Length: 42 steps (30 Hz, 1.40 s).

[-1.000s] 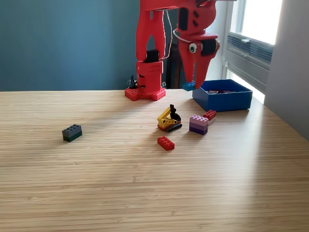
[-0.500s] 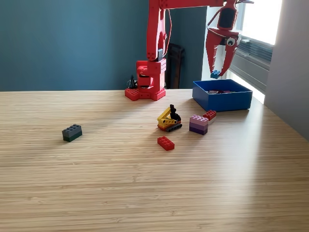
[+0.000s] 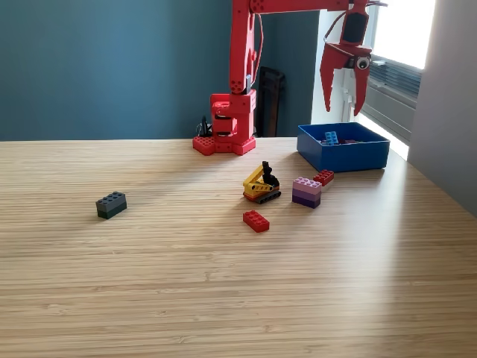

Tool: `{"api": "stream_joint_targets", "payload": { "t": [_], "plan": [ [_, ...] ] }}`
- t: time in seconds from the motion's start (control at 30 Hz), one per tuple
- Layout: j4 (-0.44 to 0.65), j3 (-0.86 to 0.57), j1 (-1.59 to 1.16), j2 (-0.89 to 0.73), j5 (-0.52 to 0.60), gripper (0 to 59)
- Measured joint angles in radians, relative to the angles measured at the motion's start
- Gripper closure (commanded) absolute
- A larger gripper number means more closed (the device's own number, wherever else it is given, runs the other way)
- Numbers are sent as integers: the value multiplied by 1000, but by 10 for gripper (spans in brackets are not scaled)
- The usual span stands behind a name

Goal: Grasp a lego block and put it in the bin.

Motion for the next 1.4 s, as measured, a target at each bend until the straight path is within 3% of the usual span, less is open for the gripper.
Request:
{"api": "stream_joint_targets", "payload": {
  "t": [0.2, 0.27, 0.37, 0.6, 0.83, 1.4],
  "plan": [
    [-20, 0, 0, 0, -11, 358],
    [-26, 0, 12, 0, -6, 430],
    [-43, -18, 86, 0, 28, 583],
    [-64, -100, 390, 0, 84, 585],
    [-80, -106, 701, 0, 25, 585],
    [-129, -106, 788, 0, -15, 585]
  ]
}}
